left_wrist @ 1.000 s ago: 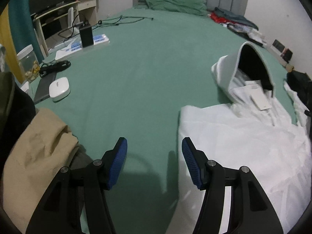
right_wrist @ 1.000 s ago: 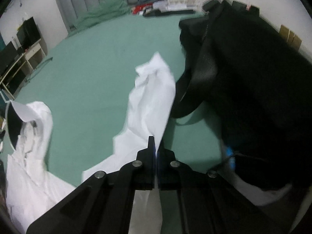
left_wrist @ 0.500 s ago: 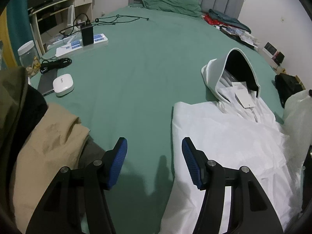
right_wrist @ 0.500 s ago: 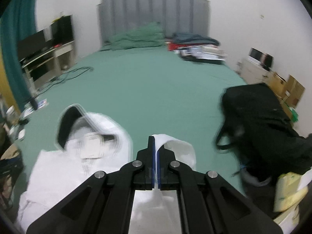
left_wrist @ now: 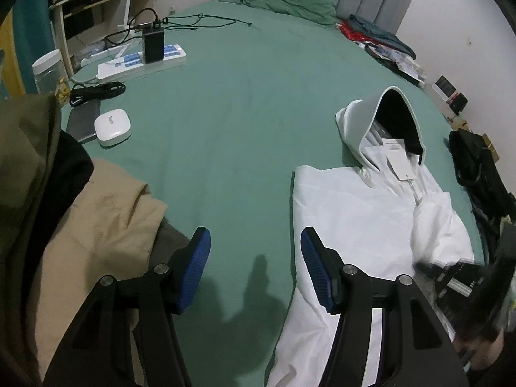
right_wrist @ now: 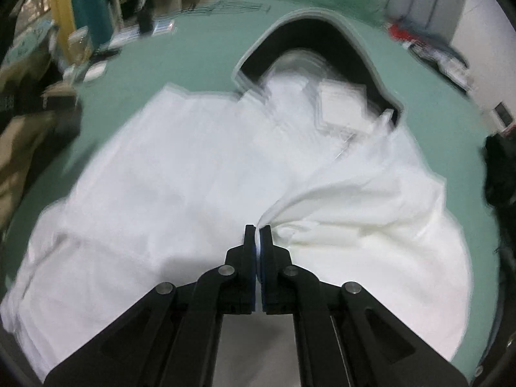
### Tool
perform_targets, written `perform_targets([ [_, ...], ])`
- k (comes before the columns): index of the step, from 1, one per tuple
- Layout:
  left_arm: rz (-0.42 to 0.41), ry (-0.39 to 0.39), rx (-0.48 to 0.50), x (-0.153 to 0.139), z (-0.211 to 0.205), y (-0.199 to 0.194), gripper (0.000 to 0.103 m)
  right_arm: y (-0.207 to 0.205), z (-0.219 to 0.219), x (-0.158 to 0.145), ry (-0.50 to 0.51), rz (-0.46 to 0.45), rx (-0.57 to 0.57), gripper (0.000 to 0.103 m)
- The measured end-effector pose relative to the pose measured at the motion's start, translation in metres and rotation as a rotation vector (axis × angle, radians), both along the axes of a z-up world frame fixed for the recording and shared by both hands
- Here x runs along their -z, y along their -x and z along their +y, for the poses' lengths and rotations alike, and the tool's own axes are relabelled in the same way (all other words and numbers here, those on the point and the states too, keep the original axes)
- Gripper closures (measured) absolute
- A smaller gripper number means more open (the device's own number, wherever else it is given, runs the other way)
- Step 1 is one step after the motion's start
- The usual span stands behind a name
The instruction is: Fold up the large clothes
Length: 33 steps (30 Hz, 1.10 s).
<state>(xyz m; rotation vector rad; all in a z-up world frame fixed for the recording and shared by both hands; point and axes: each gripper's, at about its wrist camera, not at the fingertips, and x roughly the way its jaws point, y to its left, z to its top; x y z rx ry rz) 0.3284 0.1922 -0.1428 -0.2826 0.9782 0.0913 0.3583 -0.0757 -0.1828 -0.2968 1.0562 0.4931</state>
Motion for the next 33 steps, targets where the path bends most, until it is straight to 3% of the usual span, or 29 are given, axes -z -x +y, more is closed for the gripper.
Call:
perform_targets([
  [2, 0.008, 0.009, -0.008, 0.000, 0.003, 0.000, 0.042, 0.010, -0.002, 0.008, -0.038, 0.037, 0.002, 0.088],
  [4, 0.005, 0.019, -0.014, 0.000, 0.006, 0.000, 0.042, 0.020, -0.007, 0.006, -0.115, 0.060, -0.018, 0.046],
  [5, 0.008, 0.014, -0.020, 0.000, 0.006, -0.001, 0.042, 0.025, -0.009, 0.005, -0.139, 0.064, -0.029, 0.037],
  [9, 0.007, -0.014, -0.037, 0.001, 0.007, -0.005, 0.042, 0.033, -0.025, -0.015, -0.121, -0.016, -0.010, 0.034],
  [13, 0.006, -0.008, -0.027, 0.000, 0.003, -0.007, 0.042, 0.004, -0.084, -0.042, -0.156, -0.127, 0.224, 0.034],
  [16, -0.005, -0.011, 0.003, -0.001, -0.005, -0.007, 0.042, -0.033, -0.138, -0.034, -0.220, -0.074, 0.457, 0.034],
  [20, 0.009, -0.012, 0.005, 0.003, -0.007, -0.010, 0.042, -0.061, -0.167, -0.009, -0.314, 0.039, 0.589, 0.034],
  [23, 0.011, -0.019, -0.003, 0.004, -0.004, -0.011, 0.042, -0.071, -0.161, 0.008, -0.345, 0.104, 0.598, 0.036],
  [24, 0.012, -0.018, -0.005, 0.004, -0.002, -0.011, 0.042, -0.073, -0.156, 0.013, -0.353, 0.115, 0.589, 0.052],
  [25, 0.012, -0.012, -0.008, 0.004, 0.000, -0.011, 0.042, -0.074, -0.149, 0.017, -0.347, 0.127, 0.573, 0.085],
  [26, 0.013, -0.010, -0.011, 0.004, 0.002, -0.011, 0.042, -0.076, -0.147, 0.019, -0.336, 0.131, 0.560, 0.099],
  [29, 0.009, -0.003, -0.020, 0.002, 0.008, -0.010, 0.042, -0.077, -0.126, 0.003, -0.341, 0.086, 0.501, 0.100],
  [33, 0.006, 0.009, -0.023, 0.001, 0.013, -0.007, 0.042, -0.065, -0.074, -0.039, -0.299, -0.048, 0.349, 0.100],
])
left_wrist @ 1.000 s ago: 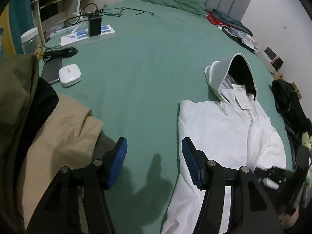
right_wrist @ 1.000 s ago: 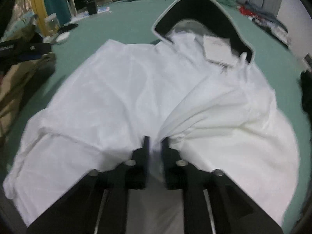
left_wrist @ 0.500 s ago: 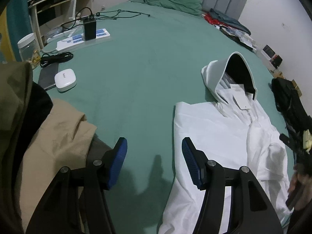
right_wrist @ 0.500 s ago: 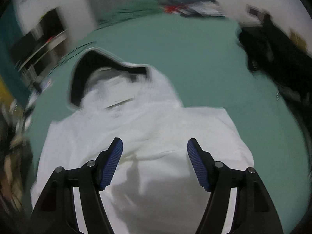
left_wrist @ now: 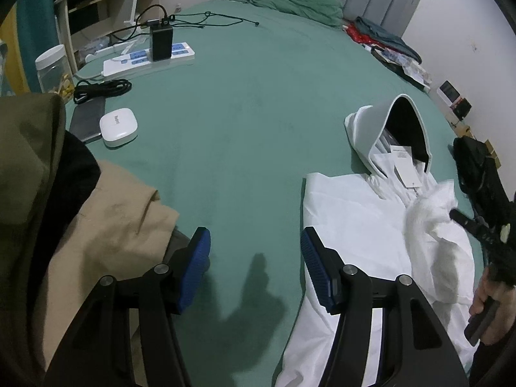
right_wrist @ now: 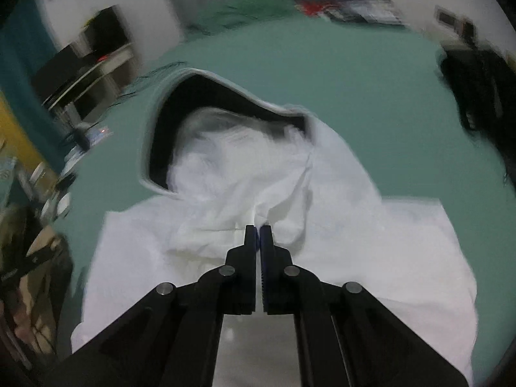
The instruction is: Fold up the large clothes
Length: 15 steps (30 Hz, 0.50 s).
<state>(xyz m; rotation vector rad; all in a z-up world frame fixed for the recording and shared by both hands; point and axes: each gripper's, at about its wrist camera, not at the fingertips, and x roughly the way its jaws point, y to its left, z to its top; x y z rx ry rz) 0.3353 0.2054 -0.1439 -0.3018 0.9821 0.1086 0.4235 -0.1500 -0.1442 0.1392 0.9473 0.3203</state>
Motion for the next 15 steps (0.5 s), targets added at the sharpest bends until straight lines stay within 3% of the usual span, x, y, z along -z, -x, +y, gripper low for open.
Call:
perform_targets([
  [5, -0.008, 0.015, -0.019, -0.004, 0.010, 0.004, 0.042, 0.021, 0.088, -0.031, 0.082, -0.125, -0.227, 0.100],
  [11, -0.014, 0.030, -0.051, -0.008, 0.023, 0.004, 0.042, 0.032, 0.159, -0.017, 0.091, -0.117, -0.434, 0.100],
  [14, -0.014, 0.036, -0.064, -0.009, 0.028, 0.004, 0.042, 0.042, 0.172, -0.013, 0.096, -0.117, -0.502, 0.100],
  [15, -0.015, 0.037, -0.068, -0.010, 0.028, 0.004, 0.042, 0.042, 0.176, -0.011, 0.118, -0.106, -0.516, 0.094],
])
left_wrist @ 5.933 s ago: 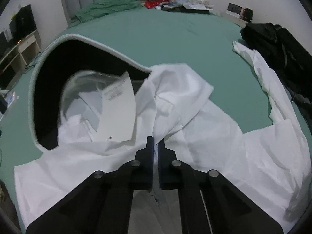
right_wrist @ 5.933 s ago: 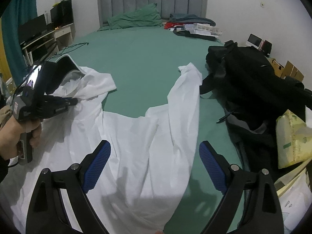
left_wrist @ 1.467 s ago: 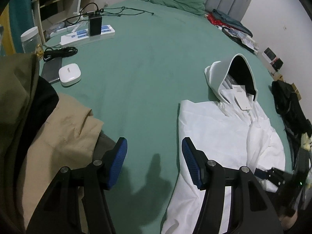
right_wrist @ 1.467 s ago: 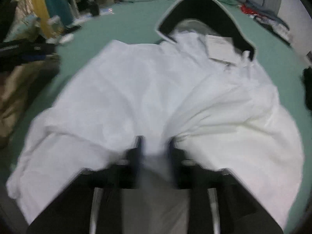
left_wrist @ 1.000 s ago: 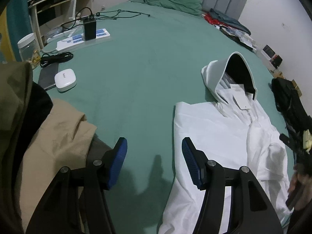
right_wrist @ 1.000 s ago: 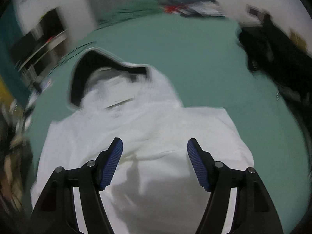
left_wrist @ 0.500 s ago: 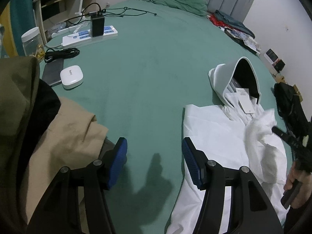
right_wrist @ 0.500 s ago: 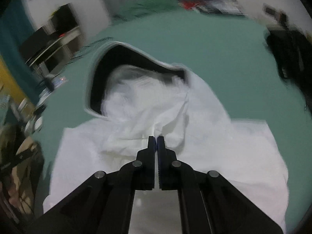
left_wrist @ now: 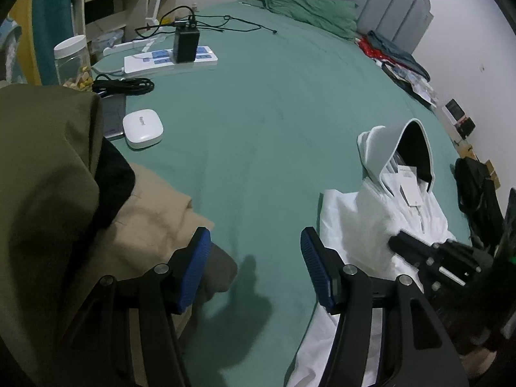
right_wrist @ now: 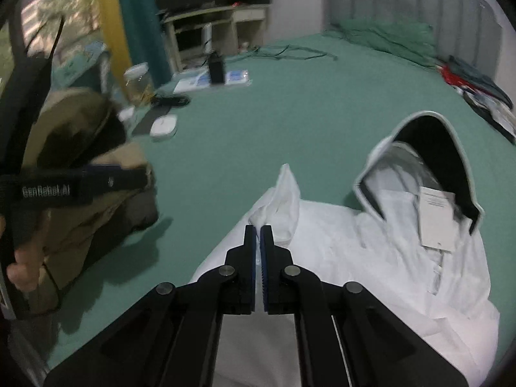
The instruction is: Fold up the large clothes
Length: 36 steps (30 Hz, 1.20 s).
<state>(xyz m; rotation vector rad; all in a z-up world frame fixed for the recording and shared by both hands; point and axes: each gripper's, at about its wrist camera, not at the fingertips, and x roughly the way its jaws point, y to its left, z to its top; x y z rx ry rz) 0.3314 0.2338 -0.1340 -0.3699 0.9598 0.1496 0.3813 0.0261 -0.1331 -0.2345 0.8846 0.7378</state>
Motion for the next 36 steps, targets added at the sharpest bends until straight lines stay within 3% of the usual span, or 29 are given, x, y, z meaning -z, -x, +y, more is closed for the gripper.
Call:
perform_targets([
  [1, -0.002, 0.001, -0.001, -0.001, 0.000, 0.000, 0.042, -0.001, 0.001, 0.002, 0.028, -0.005, 0.011, 0.068],
  [3, -0.003, 0.000, 0.001, -0.001, -0.001, -0.001, 0.042, 0.002, -0.009, -0.002, 0.013, -0.025, 0.035, 0.029],
  [7, -0.001, -0.003, 0.015, -0.001, -0.006, -0.001, 0.042, 0.009, -0.047, -0.006, -0.013, -0.025, 0.108, 0.029],
  [14, 0.017, -0.016, 0.032, 0.004, -0.013, -0.004, 0.042, 0.017, -0.073, 0.055, 0.090, 0.120, 0.180, 0.032],
  [15, 0.020, -0.018, 0.036, 0.006, -0.014, -0.004, 0.042, 0.020, -0.072, 0.060, 0.088, 0.140, 0.171, 0.037],
  [19, 0.030, -0.018, 0.038, 0.009, -0.016, -0.007, 0.042, 0.045, -0.058, 0.052, 0.097, 0.110, 0.042, 0.037],
  [22, 0.003, 0.006, 0.068, 0.009, -0.022, -0.010, 0.042, 0.061, -0.042, 0.056, 0.209, 0.098, -0.041, 0.037],
  [24, -0.067, 0.090, 0.102, 0.006, -0.029, -0.012, 0.042, 0.067, -0.037, 0.057, 0.256, 0.070, -0.075, 0.036],
  [27, -0.068, 0.162, 0.142, 0.013, -0.041, -0.020, 0.042, 0.067, -0.047, 0.042, 0.223, 0.041, -0.071, 0.036],
  [31, -0.002, 0.084, 0.194, 0.030, -0.063, -0.034, 0.042, 0.043, -0.075, 0.015, 0.167, 0.005, 0.001, 0.036],
  [34, 0.120, -0.043, 0.191, 0.056, -0.070, -0.046, 0.042, 0.011, -0.095, 0.004, 0.198, -0.065, 0.073, 0.036],
  [36, 0.168, -0.074, 0.149, 0.070, -0.063, -0.047, 0.042, -0.021, -0.110, -0.002, 0.231, -0.116, 0.114, 0.036],
])
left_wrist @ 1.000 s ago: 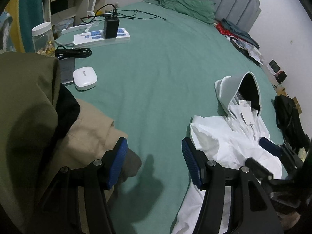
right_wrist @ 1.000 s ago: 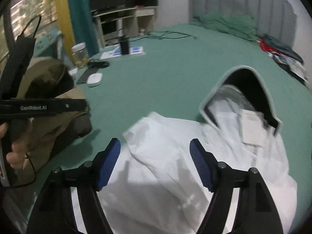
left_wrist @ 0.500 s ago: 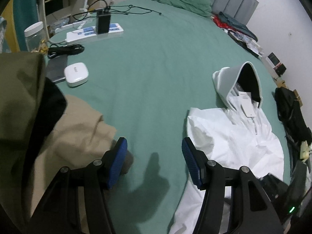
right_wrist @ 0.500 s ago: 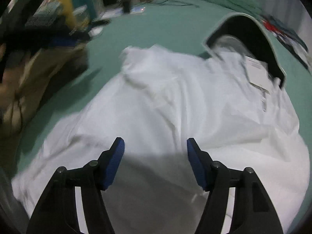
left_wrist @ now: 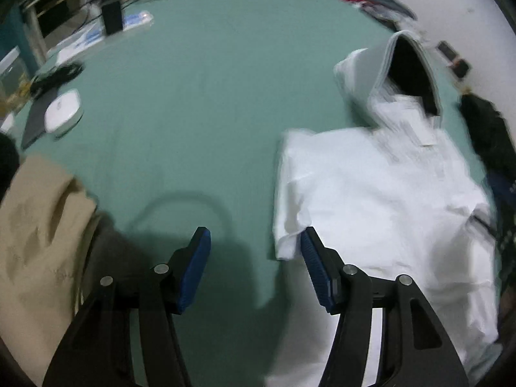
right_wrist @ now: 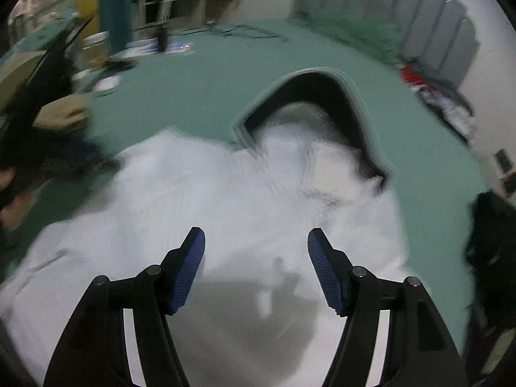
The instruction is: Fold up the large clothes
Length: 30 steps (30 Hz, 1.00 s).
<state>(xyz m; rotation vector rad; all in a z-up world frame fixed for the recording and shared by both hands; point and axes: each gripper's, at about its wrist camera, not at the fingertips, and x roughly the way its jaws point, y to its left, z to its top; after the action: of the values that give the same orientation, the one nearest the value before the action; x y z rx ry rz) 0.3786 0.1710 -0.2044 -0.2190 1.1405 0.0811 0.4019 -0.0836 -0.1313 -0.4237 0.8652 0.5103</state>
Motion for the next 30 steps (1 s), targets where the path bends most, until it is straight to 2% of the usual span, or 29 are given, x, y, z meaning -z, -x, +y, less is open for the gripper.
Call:
perform_targets([
  [4, -0.009, -0.028, -0.065, -0.002, 0.017, 0.000, 0.042, -0.062, -0.010, -0.010, 0.053, -0.108, 0.036, 0.036],
  [7, -0.021, 0.052, -0.103, -0.005, 0.030, 0.004, 0.042, -0.113, -0.006, -0.012, 0.073, -0.160, 0.041, 0.036],
  [9, -0.039, 0.078, -0.108, -0.008, 0.034, 0.005, 0.042, -0.141, 0.002, -0.008, 0.045, -0.132, 0.044, 0.037],
  [11, -0.065, 0.069, -0.107, -0.013, 0.035, 0.005, 0.042, -0.159, 0.018, 0.001, 0.022, -0.100, -0.009, 0.049],
  [13, -0.079, 0.051, -0.106, -0.015, 0.034, 0.006, 0.042, -0.164, 0.031, 0.012, 0.050, -0.080, -0.052, 0.082],
  [15, -0.075, 0.032, -0.104, -0.014, 0.033, 0.004, 0.042, -0.164, 0.034, 0.017, 0.053, -0.067, -0.061, 0.097],
  [18, -0.065, 0.026, -0.105, -0.015, 0.035, 0.003, 0.042, -0.150, 0.029, 0.020, 0.063, -0.044, -0.097, 0.098],
  [23, -0.092, 0.027, -0.092, -0.027, 0.030, 0.007, 0.042, -0.108, 0.016, 0.039, 0.222, 0.058, -0.217, 0.099],
  [27, -0.111, 0.016, -0.078, -0.035, 0.025, 0.011, 0.042, -0.091, 0.003, 0.050, 0.313, 0.158, -0.241, 0.098],
  [30, -0.114, 0.030, -0.077, -0.033, 0.024, 0.011, 0.042, -0.093, -0.006, 0.041, 0.246, 0.232, -0.252, 0.090],
])
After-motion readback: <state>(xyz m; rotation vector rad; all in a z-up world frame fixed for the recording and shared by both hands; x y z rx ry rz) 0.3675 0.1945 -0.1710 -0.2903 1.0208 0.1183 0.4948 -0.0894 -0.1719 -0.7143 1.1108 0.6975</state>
